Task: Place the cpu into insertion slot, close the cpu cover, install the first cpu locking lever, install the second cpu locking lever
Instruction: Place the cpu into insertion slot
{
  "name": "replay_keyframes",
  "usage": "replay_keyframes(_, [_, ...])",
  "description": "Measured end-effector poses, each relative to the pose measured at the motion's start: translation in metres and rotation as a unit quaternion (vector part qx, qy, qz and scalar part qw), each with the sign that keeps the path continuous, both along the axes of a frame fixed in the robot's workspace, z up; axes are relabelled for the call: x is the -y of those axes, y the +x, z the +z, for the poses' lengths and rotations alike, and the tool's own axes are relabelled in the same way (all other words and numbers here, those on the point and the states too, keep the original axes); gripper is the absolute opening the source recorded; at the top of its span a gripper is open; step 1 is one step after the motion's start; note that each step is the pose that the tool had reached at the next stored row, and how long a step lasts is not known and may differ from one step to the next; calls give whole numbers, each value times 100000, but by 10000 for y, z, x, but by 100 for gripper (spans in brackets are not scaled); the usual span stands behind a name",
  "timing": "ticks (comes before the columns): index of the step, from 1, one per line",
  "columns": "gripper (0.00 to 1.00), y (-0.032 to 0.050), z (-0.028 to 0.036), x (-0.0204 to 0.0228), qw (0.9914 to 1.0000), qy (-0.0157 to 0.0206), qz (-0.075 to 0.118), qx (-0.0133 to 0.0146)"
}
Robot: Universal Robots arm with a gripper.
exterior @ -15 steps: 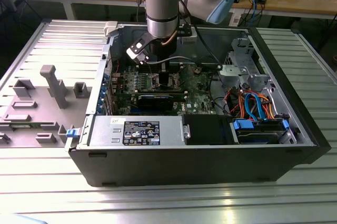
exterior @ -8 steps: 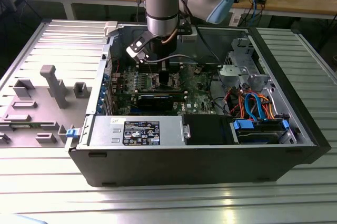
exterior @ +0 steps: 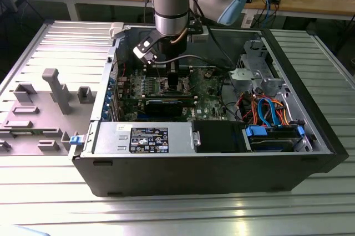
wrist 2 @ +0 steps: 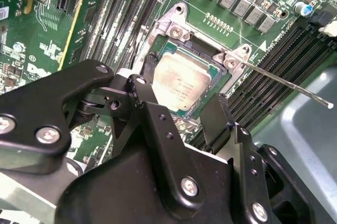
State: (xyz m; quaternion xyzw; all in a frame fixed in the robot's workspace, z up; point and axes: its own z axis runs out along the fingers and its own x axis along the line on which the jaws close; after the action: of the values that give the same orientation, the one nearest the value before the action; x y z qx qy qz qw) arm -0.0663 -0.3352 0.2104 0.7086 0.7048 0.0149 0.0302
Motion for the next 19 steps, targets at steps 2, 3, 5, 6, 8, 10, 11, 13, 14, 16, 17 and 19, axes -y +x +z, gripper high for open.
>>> replay_keyframes(2, [62,19,-32,-8,100000,8,28,-170])
replay_keyframes(3, [62,34,-61,-41,100000,6,69,-243])
replay_keyframes(5, [62,35,-69,-74,100000,12,73,-243])
replay_keyframes(6, [62,35,-19,-74,100000,9,72,-246])
replay_keyframes(8, [62,35,56,-74,100000,4,75,-246])
replay_keyframes(10, [62,35,100,-74,100000,6,76,-245])
replay_keyframes(11, [62,35,113,-73,100000,7,76,-245])
replay_keyframes(13, [60,35,136,-73,100000,3,80,-246])
replay_keyframes(14, [60,35,144,-72,100000,4,75,-248])
replay_keyframes(16, [53,35,159,-72,100000,4,86,-247])
replay_keyframes(17, [47,35,166,-70,100000,5,124,-246])
replay_keyframes(19, [35,35,172,-70,100000,10,186,-240])
